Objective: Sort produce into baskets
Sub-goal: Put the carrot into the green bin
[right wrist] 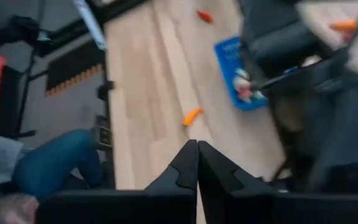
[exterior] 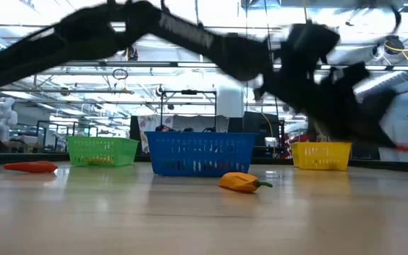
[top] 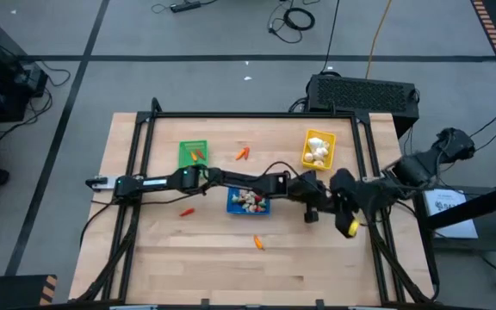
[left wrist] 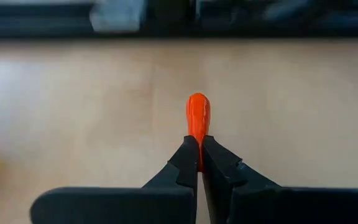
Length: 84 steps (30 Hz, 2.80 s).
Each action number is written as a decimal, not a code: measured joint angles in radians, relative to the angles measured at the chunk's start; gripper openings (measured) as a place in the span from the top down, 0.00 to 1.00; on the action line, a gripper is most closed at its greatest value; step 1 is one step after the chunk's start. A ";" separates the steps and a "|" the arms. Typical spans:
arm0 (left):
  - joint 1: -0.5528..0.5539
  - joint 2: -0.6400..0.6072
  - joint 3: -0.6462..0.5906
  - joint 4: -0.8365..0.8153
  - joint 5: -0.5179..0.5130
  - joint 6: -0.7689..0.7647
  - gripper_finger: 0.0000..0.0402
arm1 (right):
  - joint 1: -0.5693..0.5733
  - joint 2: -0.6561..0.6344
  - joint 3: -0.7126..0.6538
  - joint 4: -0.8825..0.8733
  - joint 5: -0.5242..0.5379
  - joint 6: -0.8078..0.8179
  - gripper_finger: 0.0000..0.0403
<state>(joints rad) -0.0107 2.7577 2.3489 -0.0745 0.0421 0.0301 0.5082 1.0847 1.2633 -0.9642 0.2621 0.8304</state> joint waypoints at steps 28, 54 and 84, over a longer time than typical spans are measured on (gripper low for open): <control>0.071 -0.647 0.002 -1.476 -0.376 -0.134 0.97 | 0.444 0.385 0.000 0.549 0.409 -0.110 1.00; 0.075 -1.264 -1.202 -1.063 -0.527 -0.594 0.97 | 0.621 0.588 -0.001 0.677 0.609 0.024 1.00; 0.051 -1.287 -1.318 -0.958 -0.523 -0.695 0.62 | 0.498 0.588 -0.001 0.646 0.595 -0.242 1.00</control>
<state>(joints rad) 0.0404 1.4707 1.0311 -1.0328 -0.4812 -0.6650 1.0065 1.6726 1.2625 -0.3182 0.8570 0.5880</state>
